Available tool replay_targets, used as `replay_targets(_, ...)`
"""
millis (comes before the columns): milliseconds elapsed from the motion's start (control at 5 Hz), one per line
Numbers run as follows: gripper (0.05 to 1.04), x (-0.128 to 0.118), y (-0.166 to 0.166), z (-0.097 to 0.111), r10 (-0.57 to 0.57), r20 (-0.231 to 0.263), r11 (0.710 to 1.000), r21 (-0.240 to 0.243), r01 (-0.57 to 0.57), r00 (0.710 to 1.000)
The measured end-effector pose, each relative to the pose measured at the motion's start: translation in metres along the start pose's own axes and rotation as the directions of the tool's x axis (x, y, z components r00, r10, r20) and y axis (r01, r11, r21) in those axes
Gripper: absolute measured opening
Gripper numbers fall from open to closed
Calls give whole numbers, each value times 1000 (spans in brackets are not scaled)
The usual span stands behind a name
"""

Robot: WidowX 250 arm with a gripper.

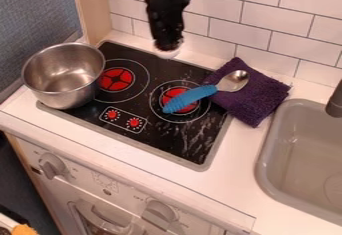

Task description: Move the white object into the up left burner

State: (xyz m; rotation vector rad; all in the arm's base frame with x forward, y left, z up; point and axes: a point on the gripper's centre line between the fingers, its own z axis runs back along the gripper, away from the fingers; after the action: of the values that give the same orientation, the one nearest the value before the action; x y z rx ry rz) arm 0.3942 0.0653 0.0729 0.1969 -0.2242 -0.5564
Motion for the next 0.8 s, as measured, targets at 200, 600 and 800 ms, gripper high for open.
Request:
replay_targets(200,222,-6,8,-21,36,-24,999,-5,-36,999)
replay_targets(600,275,-5,13,-36,43,-78,999,-8,-44,996)
replay_targets(800,557,-5,8,-36,60,-96,998,-16,-62,994)
